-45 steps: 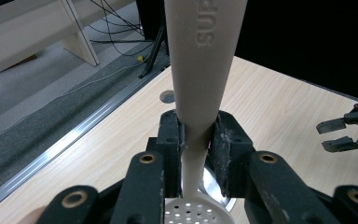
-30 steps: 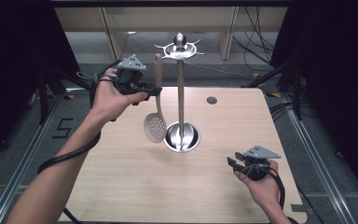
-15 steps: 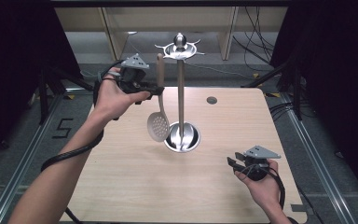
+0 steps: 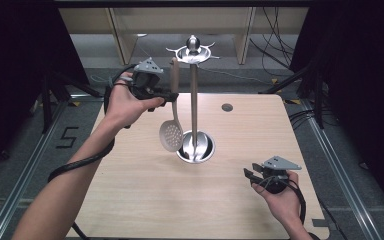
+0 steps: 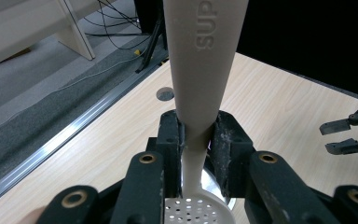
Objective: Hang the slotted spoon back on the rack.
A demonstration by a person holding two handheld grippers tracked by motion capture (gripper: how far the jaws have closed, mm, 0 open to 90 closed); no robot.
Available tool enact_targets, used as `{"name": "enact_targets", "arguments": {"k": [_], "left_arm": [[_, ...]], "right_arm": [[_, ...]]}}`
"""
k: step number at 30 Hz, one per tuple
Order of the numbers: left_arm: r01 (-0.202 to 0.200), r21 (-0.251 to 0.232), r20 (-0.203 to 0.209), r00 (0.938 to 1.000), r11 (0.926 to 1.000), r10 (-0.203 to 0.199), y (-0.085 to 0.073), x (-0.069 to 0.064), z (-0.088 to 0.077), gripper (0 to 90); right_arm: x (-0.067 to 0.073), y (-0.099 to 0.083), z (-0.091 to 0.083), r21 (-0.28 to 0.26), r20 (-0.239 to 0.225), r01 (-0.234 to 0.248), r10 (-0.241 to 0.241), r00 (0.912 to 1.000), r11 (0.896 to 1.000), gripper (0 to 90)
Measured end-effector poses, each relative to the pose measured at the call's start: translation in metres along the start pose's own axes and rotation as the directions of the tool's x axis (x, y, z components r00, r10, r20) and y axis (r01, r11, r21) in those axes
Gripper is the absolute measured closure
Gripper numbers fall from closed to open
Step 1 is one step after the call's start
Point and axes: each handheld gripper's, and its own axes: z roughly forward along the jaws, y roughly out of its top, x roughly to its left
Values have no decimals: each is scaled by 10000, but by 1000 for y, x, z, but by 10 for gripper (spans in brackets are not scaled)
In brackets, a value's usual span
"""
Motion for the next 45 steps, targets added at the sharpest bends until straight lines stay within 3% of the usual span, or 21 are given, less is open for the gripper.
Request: {"name": "enact_targets", "arguments": {"k": [10, 12, 14, 15, 28, 30, 36, 39, 45], "left_arm": [[49, -5, -13, 10000, 10000, -49, 0, -1, 3, 730], [75, -21, -4, 10000, 10000, -75, -1, -1, 5, 729], [152, -141, -4, 9999, 9998, -152, -2, -1, 5, 729], [141, -183, -28, 9999, 9997, -142, -3, -1, 5, 728], [75, -586, -243, 9997, 9983, -89, -9, -3, -2, 689], [84, -646, -240, 9997, 9979, -100, -10, -3, -3, 682], [109, -730, -331, 9994, 9973, -133, -11, -3, -5, 655], [181, -926, -465, 9987, 9955, -225, -14, -2, -6, 616], [421, -1650, -734, 9958, 9854, -548, -26, 1, -15, 443]], "right_arm": [[0, 0, -1, 52, -53, -28, 28, 10000, 10000, 596], [-2, 1, -1, -68, 23, 346, -346, 9994, 9994, 596], [1, 0, -2, 79, -66, -81, 81, 9999, 9999, 596], [-2, 1, -1, -63, 14, 325, -325, 9995, 9995, 596], [-2, 1, -1, -82, 24, 324, -323, 9995, 9994, 595], [-3, 1, -1, -143, 70, 515, -514, 9987, 9986, 595], [-2, 1, -2, -37, 88, 365, -365, 9993, 9993, 595], [-3, 1, -2, -88, 140, 466, -465, 9988, 9989, 595], [-3, 0, -1, -89, 37, 337, -337, 9994, 9994, 595]]}}
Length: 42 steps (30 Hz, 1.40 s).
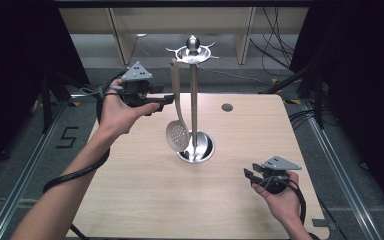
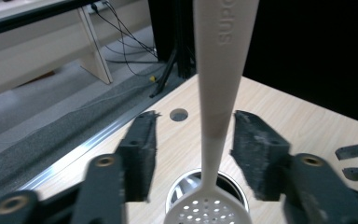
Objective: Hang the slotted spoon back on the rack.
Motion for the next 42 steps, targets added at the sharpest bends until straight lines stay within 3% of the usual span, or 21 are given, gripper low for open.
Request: {"name": "enact_targets", "arguments": {"k": [3, 4, 10, 19, 23, 24, 42], "left_arm": [[83, -196, -74, 9999, 9998, -85, -6, 3, -7, 388], [121, -226, -140, 9998, 9997, -124, -7, 3, -10, 372], [184, -633, -357, 9991, 9978, -207, -18, 5, -26, 309], [244, -882, -501, 9983, 9958, -289, -36, 5, -45, 302], [248, -906, -484, 9984, 9956, -293, -44, 2, -50, 302], [230, -866, -488, 9984, 9960, -273, -46, 2, -51, 302], [441, -699, -667, 9966, 9966, -488, -84, 2, -64, 296]], "right_arm": [[0, 0, 0, -2, 10, -1, 1, 10000, 10000, 594], [3, 0, -1, 156, -70, -437, 438, 9990, 9989, 594], [2, 0, 0, 19, 0, -307, 307, 9995, 9995, 594], [2, 0, 0, 12, 9, -347, 347, 9994, 9994, 594], [1, 0, -1, 42, 40, -335, 334, 9994, 9994, 594], [-1, 0, 0, -11, 42, -111, 111, 9999, 9999, 594], [-1, 0, -1, 5, 67, -145, 145, 9999, 9999, 593]]}}
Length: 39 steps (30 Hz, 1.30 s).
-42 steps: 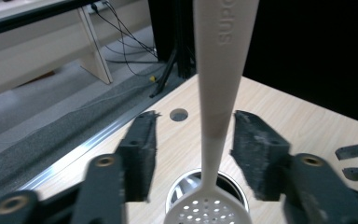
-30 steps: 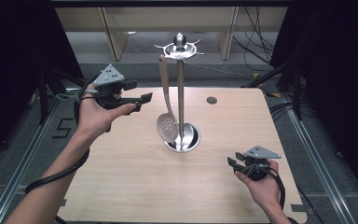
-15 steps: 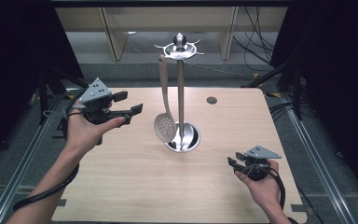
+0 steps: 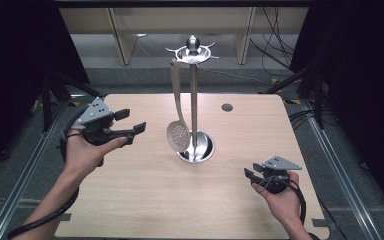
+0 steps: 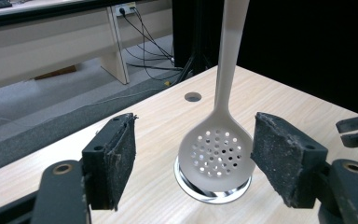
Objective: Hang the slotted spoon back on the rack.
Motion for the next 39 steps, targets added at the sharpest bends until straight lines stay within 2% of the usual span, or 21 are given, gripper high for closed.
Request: {"name": "enact_targets", "arguments": {"k": [1, 12, 14, 18, 22, 23, 24, 28, 30, 34, 37, 39], "left_arm": [[193, 51, 34, 9998, 9998, -193, -2, -1, -1, 296], [156, 244, -105, 9998, 9996, -153, -31, 3, -5, 297], [244, 282, -77, 9997, 9993, -242, -39, 3, -6, 297], [305, 519, -89, 9995, 9982, -301, -55, 4, -5, 297], [638, 657, -143, 9979, 9958, -630, -72, 3, -3, 297], [550, 762, -161, 9984, 9956, -539, -75, 4, -4, 297], [616, 802, -112, 9981, 9949, -609, -79, 4, -3, 297], [742, 1064, -175, 9972, 9916, -728, -95, 3, -3, 297], [742, 1141, -149, 9972, 9907, -729, -104, 3, -2, 299], [834, 1406, -277, 9964, 9865, -803, -124, 2, 1, 300], [1139, 1509, -343, 9933, 9820, -1099, -137, 1, 3, 301], [1107, 1444, -429, 9935, 9833, -1055, -143, 1, 3, 305]], "right_arm": [[0, 0, 0, 7, -4, 13, -13, 10000, 10000, 593], [0, 0, 0, 7, 11, 20, -20, 10000, 10000, 593], [0, 0, 0, 87, -87, -104, 105, 9999, 9999, 593], [0, 0, 0, 14, 9, 31, -31, 10000, 10000, 593], [0, 0, 0, 28, 46, 54, -54, 10000, 10000, 593], [1, 0, 0, 91, -92, -112, 113, 9999, 9999, 593], [0, 0, 0, 17, 4, 32, -32, 10000, 10000, 593], [1, 0, 0, 110, -94, -121, 122, 9999, 9999, 591], [0, 0, 0, 39, -8, 5, -5, 10000, 10000, 591], [0, 0, 1, -32, -6, 80, -80, 10000, 10000, 590], [0, 0, 1, -23, -2, 80, -80, 10000, 10000, 590], [0, 0, 1, -26, -12, 85, -85, 10000, 10000, 590]]}}
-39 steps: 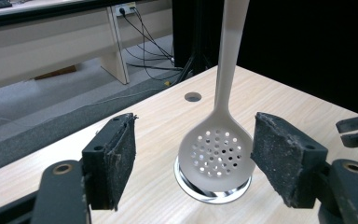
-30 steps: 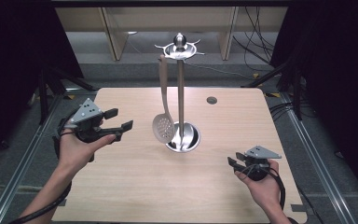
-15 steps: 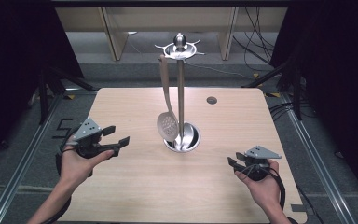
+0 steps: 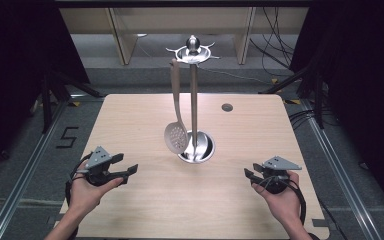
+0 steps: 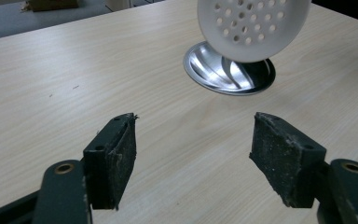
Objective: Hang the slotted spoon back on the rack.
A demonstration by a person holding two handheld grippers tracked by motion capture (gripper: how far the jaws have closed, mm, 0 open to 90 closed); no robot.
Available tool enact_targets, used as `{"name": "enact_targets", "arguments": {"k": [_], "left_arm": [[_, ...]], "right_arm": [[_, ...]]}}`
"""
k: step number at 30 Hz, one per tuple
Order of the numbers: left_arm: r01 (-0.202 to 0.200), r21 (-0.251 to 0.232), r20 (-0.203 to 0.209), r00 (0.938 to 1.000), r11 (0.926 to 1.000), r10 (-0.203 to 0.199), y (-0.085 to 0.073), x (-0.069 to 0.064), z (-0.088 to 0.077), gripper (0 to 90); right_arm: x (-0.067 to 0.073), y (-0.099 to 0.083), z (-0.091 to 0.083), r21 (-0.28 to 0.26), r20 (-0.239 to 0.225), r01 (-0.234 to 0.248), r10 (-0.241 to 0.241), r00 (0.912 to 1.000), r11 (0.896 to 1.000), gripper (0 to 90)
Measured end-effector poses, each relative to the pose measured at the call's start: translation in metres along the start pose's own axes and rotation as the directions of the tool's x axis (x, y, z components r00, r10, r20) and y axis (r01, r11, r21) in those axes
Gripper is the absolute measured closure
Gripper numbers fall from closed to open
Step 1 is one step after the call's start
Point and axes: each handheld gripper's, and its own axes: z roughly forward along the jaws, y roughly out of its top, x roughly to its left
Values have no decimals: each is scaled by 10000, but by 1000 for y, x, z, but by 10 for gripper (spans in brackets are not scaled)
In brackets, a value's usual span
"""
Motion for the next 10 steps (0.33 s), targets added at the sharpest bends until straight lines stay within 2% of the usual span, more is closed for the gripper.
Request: {"name": "enact_targets", "arguments": {"k": [1, 2, 3, 4, 5, 6, 7, 9, 10], "left_arm": [[111, -153, -28, 9999, 9998, -111, -3, 0, 2, 307], [-58, -142, -157, 9999, 9999, 55, -6, 1, 1, 309], [158, -134, -107, 9998, 9998, -160, -10, -1, 2, 311], [-22, -79, -174, 9998, 10000, 21, -12, 0, 2, 314], [171, 3, -159, 9997, 9999, -171, -15, -2, 2, 315], [74, 20, -211, 9998, 10000, -74, -16, -1, 1, 316], [253, -1, -212, 9995, 9997, -253, -17, -2, 1, 318], [203, -59, -301, 9993, 9998, -205, -17, 0, 0, 320], [8, -139, -212, 9998, 9999, -11, -16, 3, 0, 320]], "right_arm": [[0, 0, 0, 4, -3, -5, 5, 10000, 10000, 590], [0, 0, 0, -8, -11, -12, 12, 10000, 10000, 590], [3, 0, 0, 68, 14, -306, 306, 9995, 9995, 590], [3, 0, 0, 63, 17, -222, 222, 9998, 9997, 590], [3, 0, 0, 64, 3, -226, 226, 9997, 9997, 590], [3, 0, 0, 61, -11, -233, 233, 9997, 9997, 590], [4, 0, 0, 199, -110, -390, 393, 9992, 9990, 590], [4, 0, 0, 212, -123, -381, 384, 9992, 9990, 590], [3, 0, 0, 144, -117, -301, 302, 9995, 9994, 589]]}}
